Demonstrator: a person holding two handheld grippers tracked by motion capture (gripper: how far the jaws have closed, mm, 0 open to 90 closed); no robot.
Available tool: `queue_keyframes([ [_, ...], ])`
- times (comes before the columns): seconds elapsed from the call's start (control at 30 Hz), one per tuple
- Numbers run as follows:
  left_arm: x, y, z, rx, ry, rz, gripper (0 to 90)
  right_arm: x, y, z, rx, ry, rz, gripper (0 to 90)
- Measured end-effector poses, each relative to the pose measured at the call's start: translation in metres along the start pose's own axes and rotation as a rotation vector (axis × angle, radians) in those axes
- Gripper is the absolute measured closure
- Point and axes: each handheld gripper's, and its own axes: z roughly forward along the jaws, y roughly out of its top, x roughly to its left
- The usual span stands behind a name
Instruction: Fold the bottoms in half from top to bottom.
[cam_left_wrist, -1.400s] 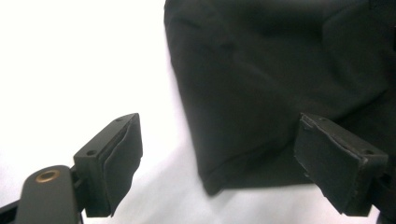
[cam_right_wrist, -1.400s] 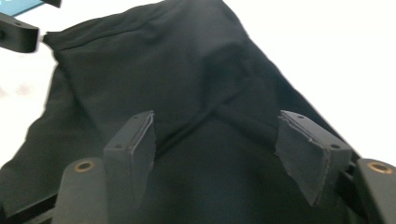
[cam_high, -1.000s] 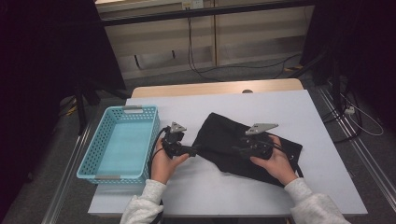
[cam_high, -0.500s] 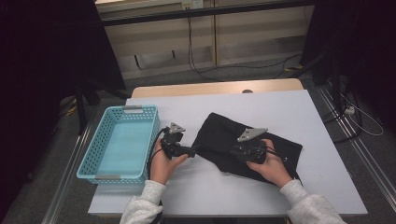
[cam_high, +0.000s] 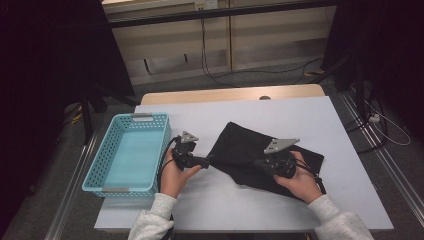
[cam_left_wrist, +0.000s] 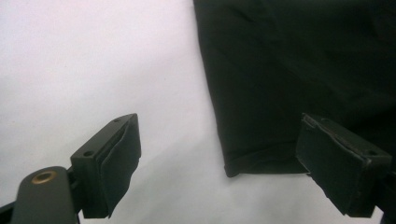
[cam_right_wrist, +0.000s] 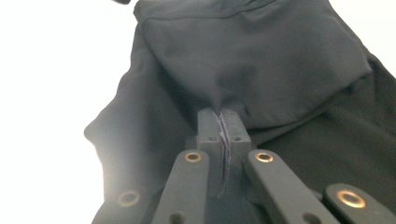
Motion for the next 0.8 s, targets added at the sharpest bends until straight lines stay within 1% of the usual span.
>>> queue_keyframes([
  [0.07, -0.001, 0.0, 0.001, 0.005, -0.005, 0.003, 14.4, 0.002, -0.002, -0.003, -0.002, 0.014, 0.002, 87.0],
  [0.1, -0.001, 0.0, 0.001, -0.001, -0.002, 0.004, 14.4, 0.002, -0.003, -0.004, -0.006, 0.017, 0.006, 82.0],
  [0.13, -0.002, 0.001, 0.001, 0.002, -0.005, 0.006, 14.4, 0.002, -0.003, -0.005, -0.014, 0.008, 0.015, 72.0],
  [0.17, -0.001, 0.001, 0.001, 0.008, -0.008, 0.012, 14.4, 0.001, -0.002, -0.005, -0.022, 0.002, 0.019, 67.1],
  [0.2, -0.002, 0.002, 0.001, 0.006, -0.008, 0.008, 14.4, -0.001, -0.002, -0.007, -0.032, 0.0, 0.021, 66.7],
  [0.27, -0.002, 0.001, 0.0, 0.0, -0.006, 0.004, 14.4, -0.006, 0.0, -0.009, -0.05, -0.029, 0.04, 57.9],
  [0.3, -0.002, 0.001, 0.0, 0.0, -0.006, 0.004, 14.4, -0.006, 0.0, -0.009, -0.05, -0.029, 0.04, 57.9],
  [0.33, -0.001, 0.001, -0.001, 0.003, -0.007, 0.005, 14.4, -0.016, 0.001, -0.01, -0.063, -0.064, 0.053, 56.1],
  [0.37, -0.001, 0.001, -0.001, 0.002, -0.005, 0.005, 14.4, -0.021, 0.002, -0.01, -0.074, -0.086, 0.068, 55.3],
  [0.43, -0.002, 0.0, -0.001, 0.005, -0.007, 0.007, 14.4, -0.031, 0.004, -0.009, -0.091, -0.108, 0.095, 53.2],
  [0.47, -0.002, 0.0, 0.0, -0.002, 0.001, 0.006, 14.4, -0.035, 0.005, -0.008, -0.094, -0.121, 0.1, 51.7],
  [0.5, -0.002, -0.001, -0.001, 0.008, -0.003, 0.014, 14.4, -0.039, 0.007, -0.006, -0.101, -0.123, 0.103, 51.6],
  [0.53, -0.004, -0.001, 0.0, 0.006, -0.004, 0.013, 14.4, -0.043, 0.008, -0.003, -0.109, -0.123, 0.103, 50.9],
  [0.57, -0.004, -0.001, 0.0, 0.006, -0.004, 0.013, 14.4, -0.046, 0.009, 0.001, -0.107, -0.135, 0.108, 51.4],
  [0.6, -0.005, -0.003, 0.001, 0.013, -0.006, 0.015, 14.5, -0.05, 0.01, 0.005, -0.094, -0.142, 0.104, 52.1],
  [0.63, -0.005, -0.003, 0.001, 0.012, -0.004, 0.019, 14.5, -0.053, 0.011, 0.01, -0.09, -0.141, 0.109, 52.1],
  [0.67, -0.005, -0.004, 0.001, 0.013, -0.004, 0.02, 14.4, -0.056, 0.011, 0.014, -0.087, -0.149, 0.117, 52.6],
  [0.7, -0.005, -0.005, 0.0, 0.013, -0.003, 0.018, 14.5, -0.058, 0.012, 0.018, -0.071, -0.162, 0.119, 54.4],
  [0.73, -0.004, -0.005, -0.001, 0.017, -0.001, 0.02, 14.5, -0.062, 0.013, 0.022, -0.07, -0.166, 0.123, 55.8],
  [0.77, -0.003, -0.005, -0.002, 0.019, 0.004, 0.023, 14.5, -0.065, 0.013, 0.024, -0.077, -0.17, 0.133, 59.6],
  [0.8, -0.003, -0.006, -0.002, 0.021, 0.003, 0.019, 14.5, -0.067, 0.014, 0.026, -0.071, -0.162, 0.14, 64.1],
])
